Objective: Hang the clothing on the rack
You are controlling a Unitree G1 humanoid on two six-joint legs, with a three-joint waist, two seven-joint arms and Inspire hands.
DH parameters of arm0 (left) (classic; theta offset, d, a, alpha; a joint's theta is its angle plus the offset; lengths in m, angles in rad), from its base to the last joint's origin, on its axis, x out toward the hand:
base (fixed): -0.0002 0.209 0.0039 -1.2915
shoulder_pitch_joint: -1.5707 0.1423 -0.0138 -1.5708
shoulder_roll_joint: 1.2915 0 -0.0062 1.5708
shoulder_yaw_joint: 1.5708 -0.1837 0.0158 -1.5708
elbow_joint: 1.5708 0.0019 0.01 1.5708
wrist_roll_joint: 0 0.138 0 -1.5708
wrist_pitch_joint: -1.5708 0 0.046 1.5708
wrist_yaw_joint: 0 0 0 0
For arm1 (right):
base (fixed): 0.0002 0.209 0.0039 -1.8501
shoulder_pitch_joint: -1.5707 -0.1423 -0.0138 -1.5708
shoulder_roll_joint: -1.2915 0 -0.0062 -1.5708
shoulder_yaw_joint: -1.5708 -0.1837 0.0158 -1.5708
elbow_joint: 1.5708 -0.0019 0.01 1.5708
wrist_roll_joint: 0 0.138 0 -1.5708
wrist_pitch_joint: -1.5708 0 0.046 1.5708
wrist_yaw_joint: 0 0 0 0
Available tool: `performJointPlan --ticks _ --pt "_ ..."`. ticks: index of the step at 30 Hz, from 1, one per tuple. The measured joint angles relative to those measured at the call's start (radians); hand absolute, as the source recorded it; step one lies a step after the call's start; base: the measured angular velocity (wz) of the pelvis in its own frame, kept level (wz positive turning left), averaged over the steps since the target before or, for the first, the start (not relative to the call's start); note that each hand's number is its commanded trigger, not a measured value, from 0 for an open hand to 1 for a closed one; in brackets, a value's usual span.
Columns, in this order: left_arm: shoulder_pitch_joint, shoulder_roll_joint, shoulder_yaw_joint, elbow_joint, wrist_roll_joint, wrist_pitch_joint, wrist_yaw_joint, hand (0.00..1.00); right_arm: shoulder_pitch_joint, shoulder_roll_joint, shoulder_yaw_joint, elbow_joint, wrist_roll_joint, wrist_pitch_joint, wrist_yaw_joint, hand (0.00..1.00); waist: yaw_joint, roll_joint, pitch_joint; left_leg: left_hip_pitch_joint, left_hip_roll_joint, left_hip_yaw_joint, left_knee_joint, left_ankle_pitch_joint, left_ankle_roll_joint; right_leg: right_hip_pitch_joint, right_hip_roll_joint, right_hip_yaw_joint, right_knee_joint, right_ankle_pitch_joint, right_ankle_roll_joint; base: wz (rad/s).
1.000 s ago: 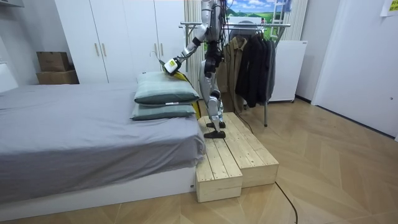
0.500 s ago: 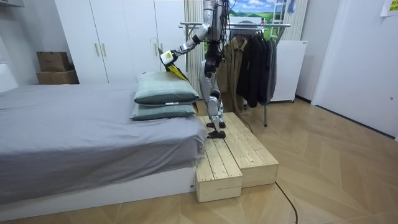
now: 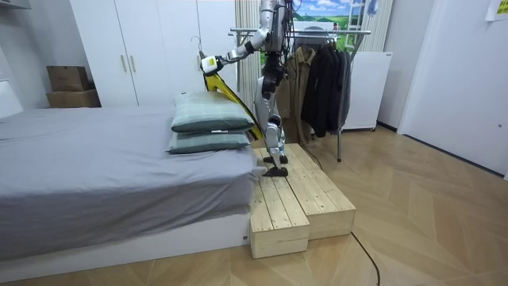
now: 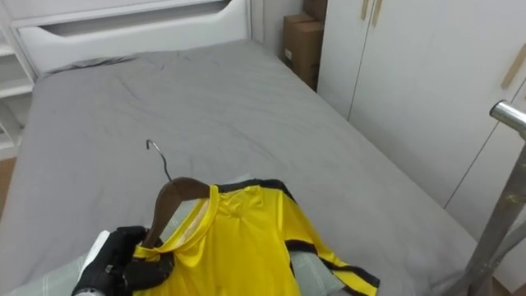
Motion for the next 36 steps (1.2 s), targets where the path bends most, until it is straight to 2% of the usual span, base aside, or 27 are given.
performJointPlan --ticks 6,14,19,23,26,32,34,36 --pt "0.000 0.026 0.004 -0.109 0.000 0.001 0.000 1.00 0.004 -0.002 -0.031 0.000 -0.001 0.003 -0.003 0.00 -0.012 -0.003 0.0026 -0.001 0.000 -0.002 0.004 0.000 0.000 0.001 0.001 0.001 0.000 0.000 0.000 0.00" --pt "-0.002 0.029 0.014 -0.152 0.002 0.006 0.000 1.00 0.005 -0.002 -0.049 0.000 -0.003 0.015 -0.038 0.00 -0.015 0.005 0.0063 0.014 0.000 -0.005 0.003 0.000 0.000 0.013 0.000 -0.007 -0.001 0.000 0.000 0.01" --pt "-0.002 0.037 0.019 -0.224 0.001 0.017 0.006 1.00 0.002 -0.003 -0.066 -0.004 -0.027 0.020 -0.058 0.00 -0.012 0.008 0.0076 0.016 -0.005 -0.018 -0.004 0.000 0.000 0.014 0.000 -0.018 0.000 -0.001 0.001 0.06" --pt "-0.002 0.046 0.018 -0.242 0.000 0.012 0.026 1.00 -0.007 -0.014 -0.071 -0.015 -0.111 0.007 -0.106 0.00 -0.013 0.011 0.0055 0.016 -0.005 -0.017 -0.001 0.001 -0.001 0.015 0.000 -0.017 0.000 -0.001 0.000 0.00" --pt "-0.002 0.067 0.018 -0.242 0.001 0.012 0.026 1.00 -0.002 -0.014 -0.104 -0.072 -0.218 0.009 -0.154 0.00 -0.012 0.012 0.0051 0.010 -0.005 -0.018 0.000 0.002 -0.001 0.014 0.000 -0.017 0.002 -0.001 0.000 0.00" --pt "-0.002 0.069 0.024 -0.245 0.003 0.012 0.022 1.00 0.002 -0.016 -0.154 -0.250 -0.416 0.008 -0.272 0.00 -0.003 0.007 0.0013 0.008 -0.007 -0.016 0.004 0.002 0.000 0.012 -0.002 -0.020 0.002 -0.001 0.000 0.00" --pt "-0.002 0.069 0.028 -0.245 0.005 0.012 0.022 1.00 0.002 -0.021 -0.155 -0.319 -0.500 0.007 -0.313 0.00 -0.001 0.003 -0.0012 0.014 -0.007 -0.016 0.004 0.004 0.000 0.013 -0.003 -0.020 0.002 -0.001 0.000 0.00" --pt "-0.002 0.069 0.034 -0.245 0.020 0.012 0.022 1.00 0.001 -0.025 -0.156 -0.393 -0.616 -0.015 -0.364 0.00 0.001 -0.006 -0.0107 0.020 -0.006 -0.017 0.004 0.004 -0.001 0.018 -0.002 -0.021 0.002 -0.001 0.000 0.00"
